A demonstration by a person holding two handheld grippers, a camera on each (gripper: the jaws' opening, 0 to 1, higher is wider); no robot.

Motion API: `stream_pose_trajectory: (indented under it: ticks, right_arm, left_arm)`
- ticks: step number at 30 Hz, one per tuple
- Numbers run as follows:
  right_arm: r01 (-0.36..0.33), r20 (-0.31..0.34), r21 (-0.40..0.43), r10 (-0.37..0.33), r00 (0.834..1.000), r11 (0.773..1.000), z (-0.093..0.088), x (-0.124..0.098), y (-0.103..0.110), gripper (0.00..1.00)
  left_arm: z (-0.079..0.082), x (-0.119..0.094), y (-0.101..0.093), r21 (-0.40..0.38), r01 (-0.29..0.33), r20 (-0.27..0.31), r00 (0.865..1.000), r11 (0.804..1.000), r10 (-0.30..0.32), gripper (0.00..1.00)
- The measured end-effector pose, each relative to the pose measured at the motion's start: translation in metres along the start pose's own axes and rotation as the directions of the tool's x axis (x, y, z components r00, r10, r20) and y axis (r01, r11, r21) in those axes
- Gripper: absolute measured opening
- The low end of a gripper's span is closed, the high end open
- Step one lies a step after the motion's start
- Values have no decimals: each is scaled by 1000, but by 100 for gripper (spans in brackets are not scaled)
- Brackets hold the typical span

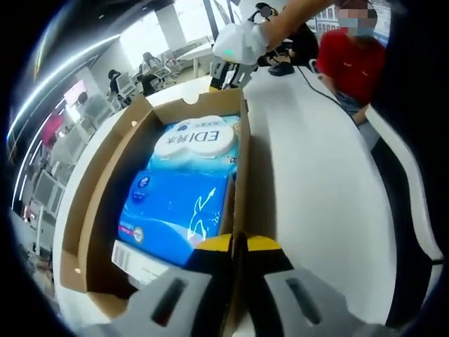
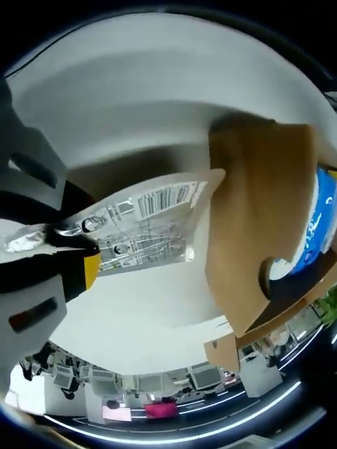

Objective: Operate the shoe box by opening the lid, removing the specified soft item, and placing it in the target area until the item is outside and the box remains undamaged.

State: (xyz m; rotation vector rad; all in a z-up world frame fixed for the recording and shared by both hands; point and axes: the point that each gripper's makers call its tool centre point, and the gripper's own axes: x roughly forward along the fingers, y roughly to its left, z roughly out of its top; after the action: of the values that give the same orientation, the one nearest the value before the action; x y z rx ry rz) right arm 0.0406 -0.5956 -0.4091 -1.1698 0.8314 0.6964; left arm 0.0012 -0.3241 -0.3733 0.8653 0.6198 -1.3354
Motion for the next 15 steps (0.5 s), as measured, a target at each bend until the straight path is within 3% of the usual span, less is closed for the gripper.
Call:
stream_pose_trajectory:
  ticks: [15]
  right_arm:
    - [-33, -9, 0, 33, 999, 999, -1, -2, 5, 13]
  left_arm:
    - [-2, 1, 0, -3, -7, -6, 1000, 1000, 7, 4]
